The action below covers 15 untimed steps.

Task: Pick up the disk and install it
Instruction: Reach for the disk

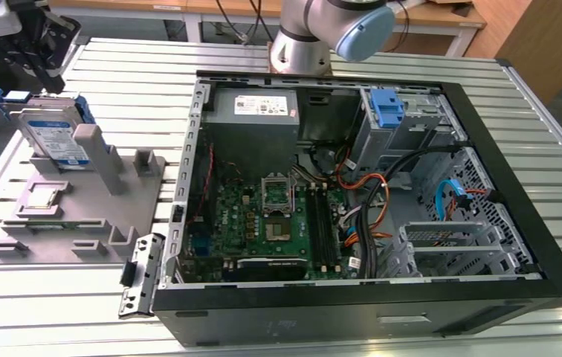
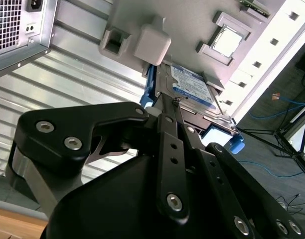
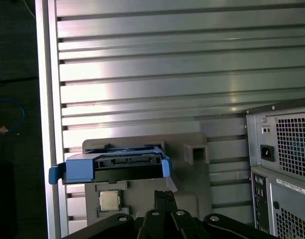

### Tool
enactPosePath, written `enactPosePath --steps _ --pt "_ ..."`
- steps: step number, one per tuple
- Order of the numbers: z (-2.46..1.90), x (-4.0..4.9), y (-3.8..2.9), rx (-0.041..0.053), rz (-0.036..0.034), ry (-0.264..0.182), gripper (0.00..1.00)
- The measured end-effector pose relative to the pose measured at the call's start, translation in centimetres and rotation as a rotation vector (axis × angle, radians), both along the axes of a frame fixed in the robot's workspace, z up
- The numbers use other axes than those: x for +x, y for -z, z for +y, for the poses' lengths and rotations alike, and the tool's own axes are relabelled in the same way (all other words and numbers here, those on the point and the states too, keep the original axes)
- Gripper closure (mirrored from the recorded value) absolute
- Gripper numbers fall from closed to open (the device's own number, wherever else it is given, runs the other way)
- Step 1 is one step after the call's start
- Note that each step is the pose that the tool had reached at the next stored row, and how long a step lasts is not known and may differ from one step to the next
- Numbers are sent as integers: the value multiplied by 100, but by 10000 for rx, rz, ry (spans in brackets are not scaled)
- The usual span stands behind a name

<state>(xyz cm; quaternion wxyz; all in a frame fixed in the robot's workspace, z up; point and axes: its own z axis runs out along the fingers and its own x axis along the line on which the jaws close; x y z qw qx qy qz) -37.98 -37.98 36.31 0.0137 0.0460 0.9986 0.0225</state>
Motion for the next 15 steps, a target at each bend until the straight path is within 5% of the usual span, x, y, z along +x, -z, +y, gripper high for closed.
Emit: enactPosePath --steps 4,6,15 --pt "0 -3 1 1 8 1 90" --pt "1 -2 4 7 163 2 90" --pt "6 -9 10 4 202 -102 90"
